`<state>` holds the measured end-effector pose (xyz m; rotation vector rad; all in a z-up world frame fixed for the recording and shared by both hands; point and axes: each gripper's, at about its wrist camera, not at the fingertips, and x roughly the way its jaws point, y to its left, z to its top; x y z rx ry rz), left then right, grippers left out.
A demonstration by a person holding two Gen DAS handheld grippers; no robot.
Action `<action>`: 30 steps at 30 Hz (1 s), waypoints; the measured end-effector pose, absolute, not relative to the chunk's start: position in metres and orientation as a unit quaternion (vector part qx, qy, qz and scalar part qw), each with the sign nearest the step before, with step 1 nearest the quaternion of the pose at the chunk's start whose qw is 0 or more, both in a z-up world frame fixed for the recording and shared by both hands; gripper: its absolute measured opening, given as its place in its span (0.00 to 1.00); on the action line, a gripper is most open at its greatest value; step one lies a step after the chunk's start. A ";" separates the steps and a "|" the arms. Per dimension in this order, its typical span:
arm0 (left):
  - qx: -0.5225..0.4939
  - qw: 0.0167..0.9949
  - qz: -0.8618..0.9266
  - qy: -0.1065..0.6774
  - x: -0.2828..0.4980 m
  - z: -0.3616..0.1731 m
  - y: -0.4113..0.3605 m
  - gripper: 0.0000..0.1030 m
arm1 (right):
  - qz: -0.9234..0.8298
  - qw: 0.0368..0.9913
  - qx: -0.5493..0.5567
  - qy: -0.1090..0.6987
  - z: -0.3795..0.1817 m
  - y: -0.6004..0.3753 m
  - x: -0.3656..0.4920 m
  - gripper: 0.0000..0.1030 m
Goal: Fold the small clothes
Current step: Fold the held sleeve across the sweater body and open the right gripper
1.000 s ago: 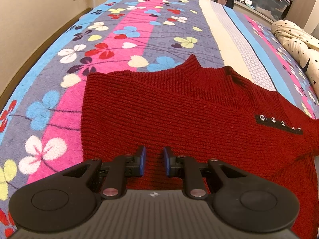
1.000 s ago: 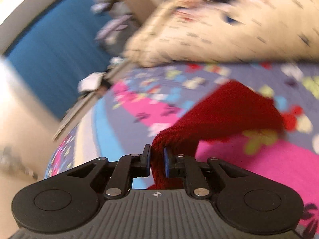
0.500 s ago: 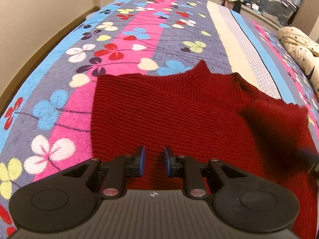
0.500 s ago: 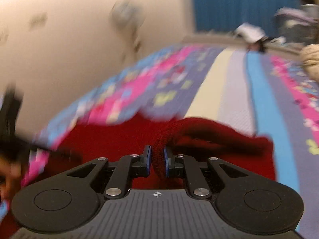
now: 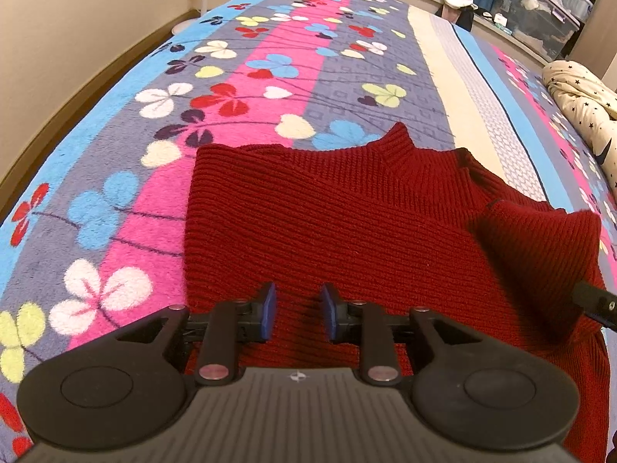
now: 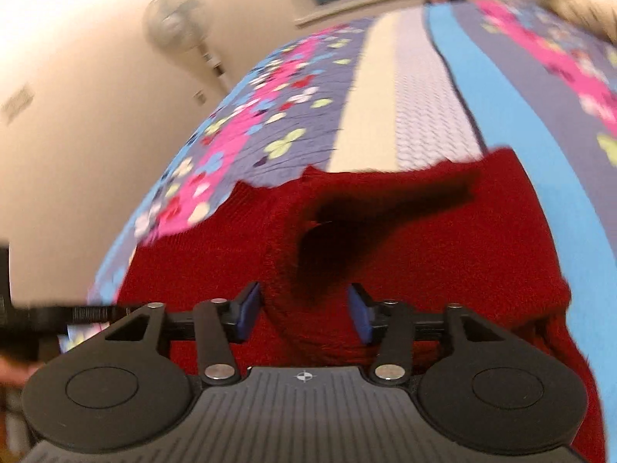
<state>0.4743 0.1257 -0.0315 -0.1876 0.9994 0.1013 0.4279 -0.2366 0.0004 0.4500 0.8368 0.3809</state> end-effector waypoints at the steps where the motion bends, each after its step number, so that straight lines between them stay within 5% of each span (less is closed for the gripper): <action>1: -0.090 0.872 0.049 0.478 0.474 -0.031 0.126 0.28 | 0.178 0.868 0.230 0.402 -0.003 -0.241 0.430 0.53; 30: -0.083 0.872 0.045 0.480 0.474 -0.034 0.122 0.36 | 0.109 0.861 0.325 0.376 -0.017 -0.279 0.446 0.69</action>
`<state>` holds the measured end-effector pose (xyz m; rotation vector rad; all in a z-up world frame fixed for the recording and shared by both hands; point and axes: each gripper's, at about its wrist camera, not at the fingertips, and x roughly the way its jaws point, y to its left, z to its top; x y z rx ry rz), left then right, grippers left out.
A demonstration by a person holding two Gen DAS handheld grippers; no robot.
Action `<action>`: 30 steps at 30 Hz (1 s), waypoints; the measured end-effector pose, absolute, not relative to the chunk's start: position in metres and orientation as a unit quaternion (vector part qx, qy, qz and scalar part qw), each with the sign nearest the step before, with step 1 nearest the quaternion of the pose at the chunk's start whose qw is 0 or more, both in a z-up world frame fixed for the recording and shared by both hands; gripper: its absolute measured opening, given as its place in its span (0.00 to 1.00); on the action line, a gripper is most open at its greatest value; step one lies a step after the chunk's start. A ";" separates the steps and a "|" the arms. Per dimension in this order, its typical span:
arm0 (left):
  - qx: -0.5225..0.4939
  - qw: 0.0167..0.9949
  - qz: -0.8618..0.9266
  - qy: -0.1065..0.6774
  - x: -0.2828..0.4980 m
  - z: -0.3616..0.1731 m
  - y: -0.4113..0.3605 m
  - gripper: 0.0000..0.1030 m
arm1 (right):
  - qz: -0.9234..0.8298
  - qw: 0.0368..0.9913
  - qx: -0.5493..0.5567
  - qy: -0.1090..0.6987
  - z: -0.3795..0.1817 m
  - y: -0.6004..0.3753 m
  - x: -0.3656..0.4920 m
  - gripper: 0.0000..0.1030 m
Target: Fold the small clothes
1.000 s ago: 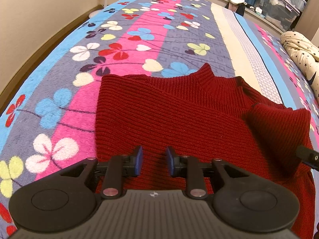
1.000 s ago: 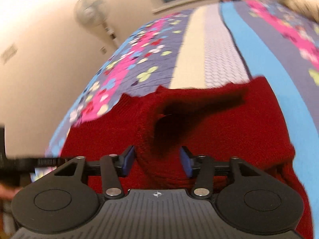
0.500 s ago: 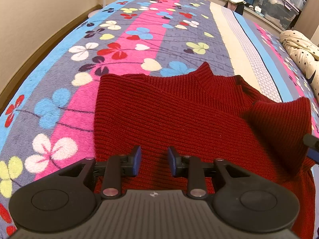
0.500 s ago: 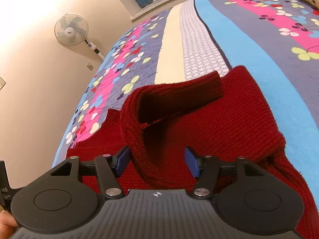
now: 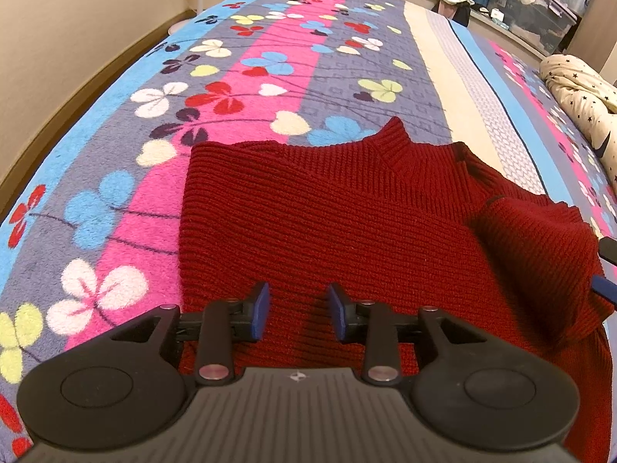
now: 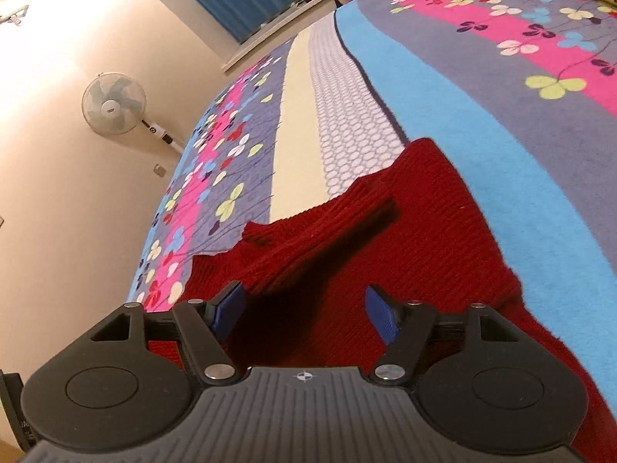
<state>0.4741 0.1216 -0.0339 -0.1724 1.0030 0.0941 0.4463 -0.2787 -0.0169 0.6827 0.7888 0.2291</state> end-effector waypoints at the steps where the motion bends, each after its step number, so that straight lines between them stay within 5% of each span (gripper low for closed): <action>1: -0.082 0.872 0.045 0.480 0.474 -0.034 0.122 0.36 | 0.109 0.863 0.322 0.373 -0.016 -0.278 0.446 0.68; 4: -0.084 0.872 0.045 0.480 0.474 -0.034 0.122 0.36 | 0.112 0.868 0.320 0.363 -0.016 -0.277 0.445 0.38; 6: -0.083 0.872 0.045 0.480 0.474 -0.034 0.122 0.36 | 0.123 0.867 0.320 0.361 -0.016 -0.276 0.446 0.08; 9: -0.082 0.872 0.045 0.480 0.474 -0.034 0.122 0.37 | 0.125 0.875 0.311 0.349 -0.013 -0.275 0.445 0.03; 16: -0.086 0.871 0.044 0.481 0.475 -0.034 0.124 0.36 | 0.097 0.865 0.335 0.361 -0.017 -0.284 0.446 0.06; 20: -0.086 0.871 0.044 0.481 0.475 -0.034 0.123 0.37 | 0.055 0.853 0.372 0.363 -0.027 -0.296 0.445 0.54; 30: -0.081 0.872 0.044 0.482 0.475 -0.034 0.123 0.37 | 0.130 0.829 0.416 0.349 -0.034 -0.282 0.452 0.55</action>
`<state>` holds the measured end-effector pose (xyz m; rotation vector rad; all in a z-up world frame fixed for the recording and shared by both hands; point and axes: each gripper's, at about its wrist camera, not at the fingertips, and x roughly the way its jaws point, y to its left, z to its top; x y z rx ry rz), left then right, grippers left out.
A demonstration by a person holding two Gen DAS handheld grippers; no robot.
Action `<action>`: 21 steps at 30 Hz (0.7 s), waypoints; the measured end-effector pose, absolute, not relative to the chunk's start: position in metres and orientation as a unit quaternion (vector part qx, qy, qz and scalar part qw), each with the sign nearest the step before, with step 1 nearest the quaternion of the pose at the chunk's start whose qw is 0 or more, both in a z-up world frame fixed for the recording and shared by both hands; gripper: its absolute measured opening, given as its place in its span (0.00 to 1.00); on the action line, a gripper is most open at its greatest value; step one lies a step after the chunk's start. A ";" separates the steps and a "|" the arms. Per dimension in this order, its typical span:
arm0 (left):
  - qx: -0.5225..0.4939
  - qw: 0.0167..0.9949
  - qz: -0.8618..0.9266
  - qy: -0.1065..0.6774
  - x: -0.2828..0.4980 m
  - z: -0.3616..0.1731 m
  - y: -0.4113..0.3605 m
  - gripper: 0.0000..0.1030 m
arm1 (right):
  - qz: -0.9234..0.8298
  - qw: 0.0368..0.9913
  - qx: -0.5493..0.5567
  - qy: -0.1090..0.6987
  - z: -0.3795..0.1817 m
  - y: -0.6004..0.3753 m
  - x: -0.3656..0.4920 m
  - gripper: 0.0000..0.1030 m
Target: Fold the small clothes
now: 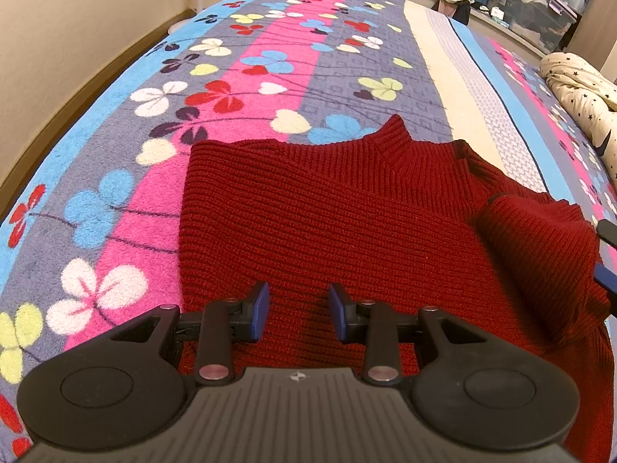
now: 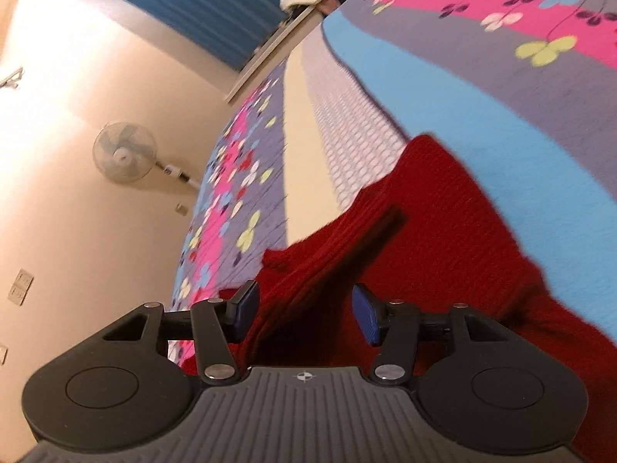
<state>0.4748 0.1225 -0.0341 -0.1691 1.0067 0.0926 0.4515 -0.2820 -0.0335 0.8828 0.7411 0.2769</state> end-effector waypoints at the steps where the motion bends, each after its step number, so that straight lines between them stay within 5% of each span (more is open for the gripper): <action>1: -0.082 0.871 0.044 0.482 0.475 -0.034 0.122 0.37 | 0.141 0.830 0.409 0.351 -0.033 -0.276 0.452 0.55; 3: -0.082 0.871 0.044 0.482 0.475 -0.035 0.122 0.37 | 0.166 0.839 0.383 0.348 -0.028 -0.260 0.451 0.48; 4: -0.082 0.871 0.044 0.482 0.475 -0.035 0.122 0.37 | 0.176 0.844 0.370 0.345 -0.025 -0.255 0.451 0.40; 5: -0.082 0.871 0.044 0.482 0.475 -0.035 0.123 0.37 | 0.187 0.850 0.354 0.341 -0.022 -0.248 0.450 0.22; 6: -0.082 0.871 0.044 0.482 0.475 -0.035 0.123 0.36 | 0.192 0.859 0.337 0.335 -0.018 -0.241 0.448 0.19; 21: -0.098 0.869 0.046 0.482 0.476 -0.034 0.128 0.37 | 0.365 0.895 0.051 0.253 0.027 -0.166 0.399 0.13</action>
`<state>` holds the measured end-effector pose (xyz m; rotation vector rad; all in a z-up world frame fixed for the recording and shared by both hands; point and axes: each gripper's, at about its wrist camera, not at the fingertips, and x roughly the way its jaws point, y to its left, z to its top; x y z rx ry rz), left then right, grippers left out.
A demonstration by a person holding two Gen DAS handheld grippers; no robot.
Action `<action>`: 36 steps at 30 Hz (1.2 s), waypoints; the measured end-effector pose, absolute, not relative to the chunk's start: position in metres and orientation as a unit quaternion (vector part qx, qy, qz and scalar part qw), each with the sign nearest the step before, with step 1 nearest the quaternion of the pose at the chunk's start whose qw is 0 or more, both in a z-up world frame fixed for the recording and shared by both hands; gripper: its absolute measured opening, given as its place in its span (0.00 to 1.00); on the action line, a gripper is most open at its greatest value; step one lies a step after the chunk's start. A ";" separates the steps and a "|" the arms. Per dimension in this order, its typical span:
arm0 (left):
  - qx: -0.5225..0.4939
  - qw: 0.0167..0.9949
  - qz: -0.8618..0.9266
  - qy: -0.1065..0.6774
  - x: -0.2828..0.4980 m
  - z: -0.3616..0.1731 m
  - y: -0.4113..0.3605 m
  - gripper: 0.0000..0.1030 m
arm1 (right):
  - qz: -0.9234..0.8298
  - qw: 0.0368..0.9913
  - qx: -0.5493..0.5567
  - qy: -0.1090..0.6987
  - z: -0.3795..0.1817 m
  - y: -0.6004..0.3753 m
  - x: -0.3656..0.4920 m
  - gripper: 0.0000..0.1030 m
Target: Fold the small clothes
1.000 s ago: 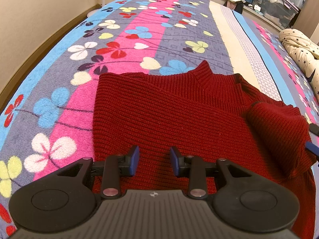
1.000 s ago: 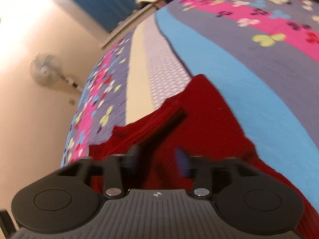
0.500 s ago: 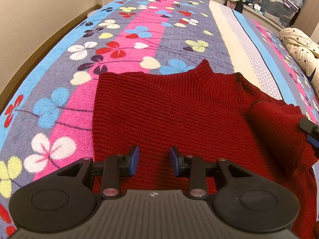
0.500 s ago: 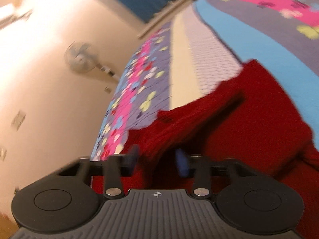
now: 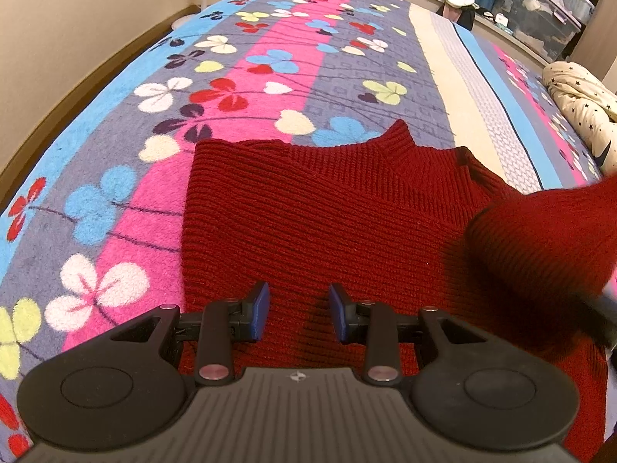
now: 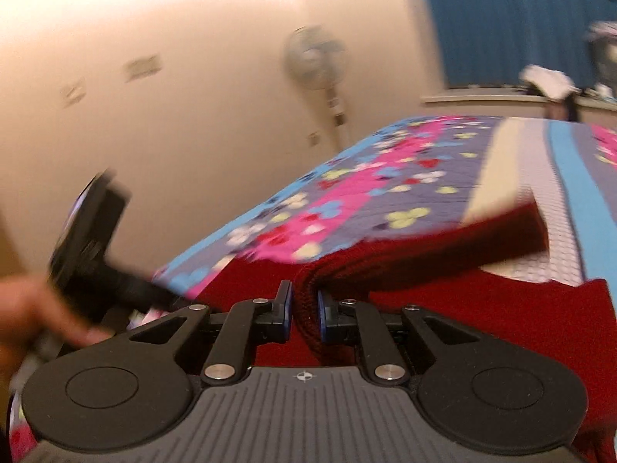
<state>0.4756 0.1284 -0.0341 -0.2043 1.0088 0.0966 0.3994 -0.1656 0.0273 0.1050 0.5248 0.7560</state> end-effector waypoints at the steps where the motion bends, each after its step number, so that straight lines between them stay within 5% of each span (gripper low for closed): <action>1: -0.098 0.869 0.046 0.482 0.476 -0.034 0.129 0.37 | 0.369 0.892 0.038 0.259 0.026 -0.162 0.398 0.13; 21: -0.122 0.867 0.060 0.479 0.476 -0.031 0.141 0.37 | 0.428 0.862 -0.030 0.271 0.023 -0.141 0.375 0.16; 29: -0.163 0.872 0.104 0.450 0.472 -0.020 0.162 0.36 | 0.322 0.909 0.053 0.259 0.036 -0.174 0.401 0.49; 36: -0.238 0.869 0.159 0.404 0.462 -0.005 0.195 0.37 | 0.076 0.949 0.112 0.285 0.031 -0.240 0.430 0.52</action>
